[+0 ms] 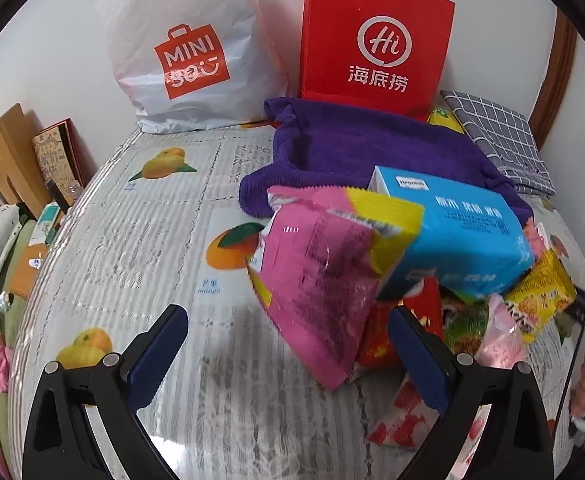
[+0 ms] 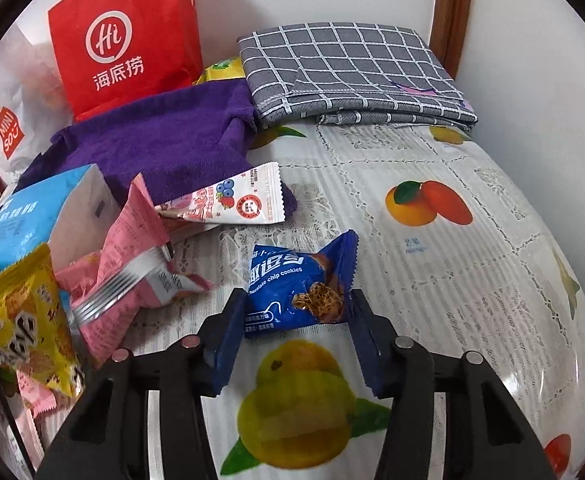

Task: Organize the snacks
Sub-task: 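Grasp the blue cookie packet with the right tool while the left tool grasps the pink chip bag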

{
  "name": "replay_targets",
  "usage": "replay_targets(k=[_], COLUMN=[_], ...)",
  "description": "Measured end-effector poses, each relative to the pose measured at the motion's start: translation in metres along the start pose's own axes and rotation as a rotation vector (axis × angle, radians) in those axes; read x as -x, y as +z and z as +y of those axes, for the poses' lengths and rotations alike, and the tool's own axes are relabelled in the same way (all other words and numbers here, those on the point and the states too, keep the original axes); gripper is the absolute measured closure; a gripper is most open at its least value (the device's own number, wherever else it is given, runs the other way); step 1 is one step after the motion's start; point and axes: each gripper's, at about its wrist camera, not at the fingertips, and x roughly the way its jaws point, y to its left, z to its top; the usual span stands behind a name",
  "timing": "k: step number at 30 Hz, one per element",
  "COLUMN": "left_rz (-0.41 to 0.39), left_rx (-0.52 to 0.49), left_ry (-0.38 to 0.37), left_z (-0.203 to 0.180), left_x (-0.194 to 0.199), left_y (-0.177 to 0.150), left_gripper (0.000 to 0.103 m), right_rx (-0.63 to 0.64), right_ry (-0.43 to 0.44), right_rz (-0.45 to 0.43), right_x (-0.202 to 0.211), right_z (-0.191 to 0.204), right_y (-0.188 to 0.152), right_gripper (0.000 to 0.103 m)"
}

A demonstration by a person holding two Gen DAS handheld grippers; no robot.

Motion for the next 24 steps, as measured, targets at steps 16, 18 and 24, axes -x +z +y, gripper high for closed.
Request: replay_targets(k=[16,18,24], left_rz=[-0.016,-0.012,0.016], left_rx=[-0.003,-0.001,0.037], left_ry=[-0.099,-0.109,-0.126], left_z=[-0.005,-0.003,0.011], left_x=[-0.034,-0.032,-0.024], left_y=[0.011,0.011,0.008], left_gripper=[0.030,0.038,0.046], right_rx=[0.013,0.005,-0.008], right_ry=[0.045,0.049,0.046], right_rz=[0.010,0.009,-0.002], right_x=[0.014,0.014,0.016], right_z=[0.003,0.001,-0.002], right_y=[-0.021,-0.022,-0.022], right_gripper=[0.055,0.056,0.060])
